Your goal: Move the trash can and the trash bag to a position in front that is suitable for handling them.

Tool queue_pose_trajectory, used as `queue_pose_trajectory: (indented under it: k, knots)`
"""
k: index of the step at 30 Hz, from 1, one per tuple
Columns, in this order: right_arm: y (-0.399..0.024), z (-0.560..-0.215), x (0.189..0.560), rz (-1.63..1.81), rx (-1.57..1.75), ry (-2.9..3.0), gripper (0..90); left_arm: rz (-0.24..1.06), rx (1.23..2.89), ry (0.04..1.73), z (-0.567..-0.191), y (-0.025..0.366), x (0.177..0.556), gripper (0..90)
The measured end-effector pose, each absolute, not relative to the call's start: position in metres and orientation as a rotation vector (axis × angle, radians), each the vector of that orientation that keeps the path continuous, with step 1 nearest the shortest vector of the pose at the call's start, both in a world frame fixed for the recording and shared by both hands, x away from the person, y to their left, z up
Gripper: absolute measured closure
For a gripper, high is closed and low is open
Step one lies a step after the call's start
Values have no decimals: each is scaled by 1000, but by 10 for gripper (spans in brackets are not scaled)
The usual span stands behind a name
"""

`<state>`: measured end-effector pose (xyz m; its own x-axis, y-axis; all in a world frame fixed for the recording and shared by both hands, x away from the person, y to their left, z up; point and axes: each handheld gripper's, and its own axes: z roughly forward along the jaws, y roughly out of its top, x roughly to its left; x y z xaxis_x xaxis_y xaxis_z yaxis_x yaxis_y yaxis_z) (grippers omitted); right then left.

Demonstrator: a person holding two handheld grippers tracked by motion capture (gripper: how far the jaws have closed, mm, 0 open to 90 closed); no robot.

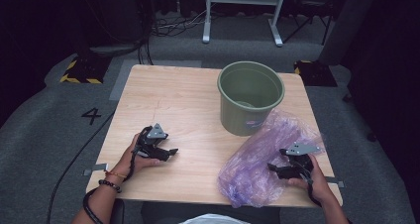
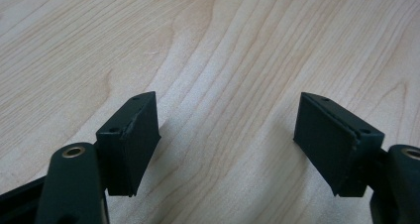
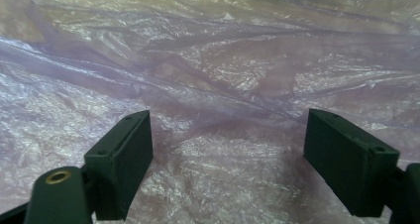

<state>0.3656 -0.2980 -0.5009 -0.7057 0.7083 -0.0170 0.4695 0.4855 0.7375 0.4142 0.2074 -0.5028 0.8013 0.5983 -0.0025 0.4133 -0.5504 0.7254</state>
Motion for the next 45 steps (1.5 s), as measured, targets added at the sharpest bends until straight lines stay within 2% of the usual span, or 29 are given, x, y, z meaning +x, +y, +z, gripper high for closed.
queue_pose_trajectory:
  k: [4,5,6,7,8,9,10,12,13,14,16,18,19,20,22,23,24,25,26,35,39,45]
  knots:
    - [-296,-502,366,1059,992,2417,210,316,2231,742,-503,207,414,253]
    - [-296,-502,366,1067,998,2411,256,315,2231,742,-503,207,414,253]
    - [-297,-502,366,1081,1006,2397,363,316,2231,742,-503,207,414,253]
    - [-297,-502,366,1081,1006,2397,363,316,2231,742,-503,207,414,253]
    - [-298,-501,367,1091,1006,2392,456,315,2231,741,-503,207,414,253]
    - [-298,-501,367,1091,1006,2392,456,315,2231,741,-503,207,414,253]
    - [-298,-501,367,1091,1006,2388,493,315,2232,740,-503,208,414,253]
    - [-296,-500,370,1091,1021,2373,606,314,2232,739,-503,208,414,253]
    - [-296,-500,370,1091,1021,2373,606,314,2232,739,-503,208,414,253]
    - [-294,-500,371,1089,1023,2365,665,314,2232,739,-503,208,414,253]
    - [-293,-501,372,1094,1022,2362,695,315,2233,735,-503,208,415,253]
    - [-293,-501,373,1095,1031,2357,693,312,2231,737,-503,208,415,253]
    - [-293,-501,374,1087,1024,2357,645,314,2233,735,-503,208,415,253]
    - [-292,-500,375,1055,1042,2331,483,312,2232,736,-503,208,415,253]
    - [-294,-499,373,1056,1035,2329,413,312,2232,736,-503,208,415,253]
    - [-294,-499,373,1056,1035,2329,413,312,2232,736,-503,208,415,254]
    - [-296,-493,369,1103,1021,2316,349,312,2232,737,-503,208,415,253]
    - [-296,-493,369,1103,1021,2316,349,312,2232,736,-503,208,415,253]
    - [-295,-486,362,1140,986,2310,300,312,2232,736,-503,208,415,254]
    - [-274,-468,334,1248,796,2433,256,314,2232,735,-503,208,415,253]
    - [-265,-472,317,1231,696,2494,226,312,2231,740,-503,208,414,254]
    - [-255,-487,313,1224,627,2593,205,312,2230,742,-503,208,414,255]
